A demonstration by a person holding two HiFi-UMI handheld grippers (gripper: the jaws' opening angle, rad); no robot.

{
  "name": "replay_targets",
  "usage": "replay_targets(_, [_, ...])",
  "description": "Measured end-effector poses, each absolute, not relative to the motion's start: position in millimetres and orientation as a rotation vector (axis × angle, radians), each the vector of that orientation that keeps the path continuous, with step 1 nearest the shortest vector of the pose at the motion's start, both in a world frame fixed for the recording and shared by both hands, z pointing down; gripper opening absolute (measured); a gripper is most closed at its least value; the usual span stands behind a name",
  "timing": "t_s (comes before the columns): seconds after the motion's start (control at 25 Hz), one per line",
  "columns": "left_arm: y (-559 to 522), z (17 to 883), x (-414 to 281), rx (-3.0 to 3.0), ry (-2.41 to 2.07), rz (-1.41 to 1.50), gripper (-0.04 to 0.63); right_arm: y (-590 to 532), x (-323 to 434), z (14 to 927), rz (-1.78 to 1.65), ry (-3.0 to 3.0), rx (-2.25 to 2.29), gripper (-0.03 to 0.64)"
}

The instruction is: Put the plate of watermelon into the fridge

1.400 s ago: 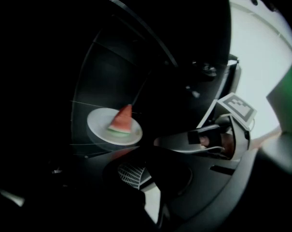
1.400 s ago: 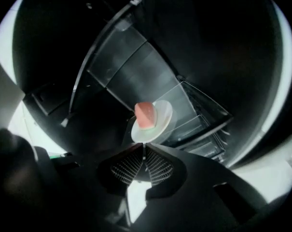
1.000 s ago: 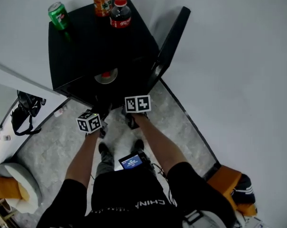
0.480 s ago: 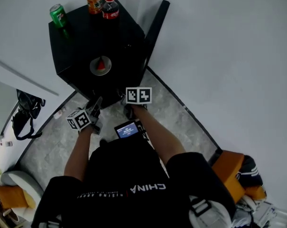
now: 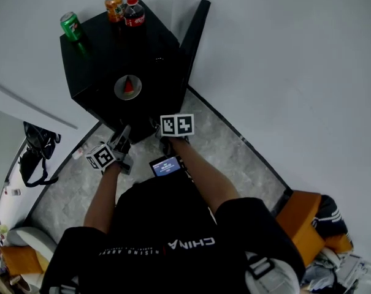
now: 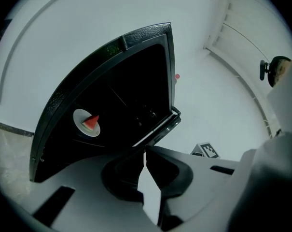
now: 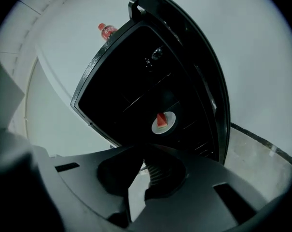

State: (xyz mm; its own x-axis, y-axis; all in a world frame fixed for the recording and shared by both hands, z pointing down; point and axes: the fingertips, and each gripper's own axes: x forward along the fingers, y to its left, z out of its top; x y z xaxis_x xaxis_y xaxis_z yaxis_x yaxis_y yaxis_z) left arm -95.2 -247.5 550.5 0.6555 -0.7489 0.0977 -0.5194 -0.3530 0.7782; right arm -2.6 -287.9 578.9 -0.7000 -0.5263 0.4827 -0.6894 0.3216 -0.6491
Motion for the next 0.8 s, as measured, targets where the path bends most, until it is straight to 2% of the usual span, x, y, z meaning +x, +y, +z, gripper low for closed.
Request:
replay_targets(0.16, [-239.9,556.0,-85.8,2.005,-0.989,-0.334,0.020,-281.2,13.1,583.7,1.374,-2.398,1.115,0.020])
replay_targets(0.28, [-232.3,561.6,-75.9,1.964,-1.006,-0.300,0.109,-275.8,26.4,583.7,1.411,-2.416,1.099,0.021])
replay_targets(0.36, [-226.7,561.6,-62.5,1.959,-0.995,-0.291,0.133,-272.4,34.9,583.9,1.438,-2.431,1.079,0.021])
replay_targets(0.6, [-200.5,566.3,-27.4,1.857,-0.975,-0.368,0.127,-257.6,58.6,591.4,1.508,-2.444,0.997,0.021])
replay_targets(0.8, [-166.9,574.9,-9.0,1.791,-0.971,-0.448,0.061,-243.6,72.8,605.5,1.512,-2.427,0.962,0.021])
